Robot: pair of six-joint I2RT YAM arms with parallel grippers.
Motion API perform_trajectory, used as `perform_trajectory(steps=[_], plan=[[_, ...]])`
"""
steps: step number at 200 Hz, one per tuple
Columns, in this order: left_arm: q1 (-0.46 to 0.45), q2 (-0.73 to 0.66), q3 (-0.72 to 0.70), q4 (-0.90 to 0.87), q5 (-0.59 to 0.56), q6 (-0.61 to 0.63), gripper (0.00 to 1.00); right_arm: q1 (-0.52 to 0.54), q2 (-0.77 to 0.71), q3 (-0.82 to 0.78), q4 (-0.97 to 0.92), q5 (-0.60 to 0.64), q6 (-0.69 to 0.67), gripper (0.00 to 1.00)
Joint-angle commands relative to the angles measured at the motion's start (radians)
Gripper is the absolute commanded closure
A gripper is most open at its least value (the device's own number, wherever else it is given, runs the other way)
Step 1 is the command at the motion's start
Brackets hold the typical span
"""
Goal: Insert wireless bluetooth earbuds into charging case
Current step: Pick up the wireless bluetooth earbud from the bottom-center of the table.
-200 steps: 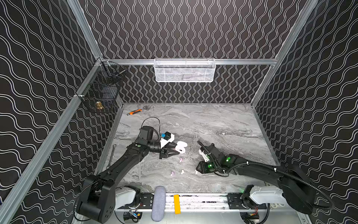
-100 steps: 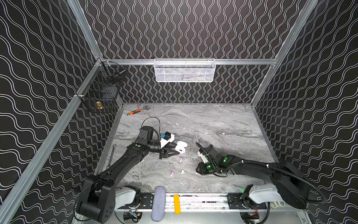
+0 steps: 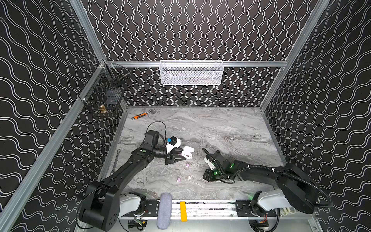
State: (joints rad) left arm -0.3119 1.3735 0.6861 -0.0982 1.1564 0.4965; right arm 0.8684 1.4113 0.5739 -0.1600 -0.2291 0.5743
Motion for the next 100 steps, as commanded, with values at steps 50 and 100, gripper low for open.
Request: perform_trajectory(steps=[50, 100], plan=[[0.000, 0.006, 0.007, 0.012, 0.013, -0.007, 0.75, -0.001, 0.026, 0.007, 0.017, -0.012, -0.017, 0.76], [-0.001, 0.007, 0.008, 0.011, 0.014, -0.005, 0.75, -0.002, 0.015, 0.006, -0.006, -0.006, -0.040, 0.78]])
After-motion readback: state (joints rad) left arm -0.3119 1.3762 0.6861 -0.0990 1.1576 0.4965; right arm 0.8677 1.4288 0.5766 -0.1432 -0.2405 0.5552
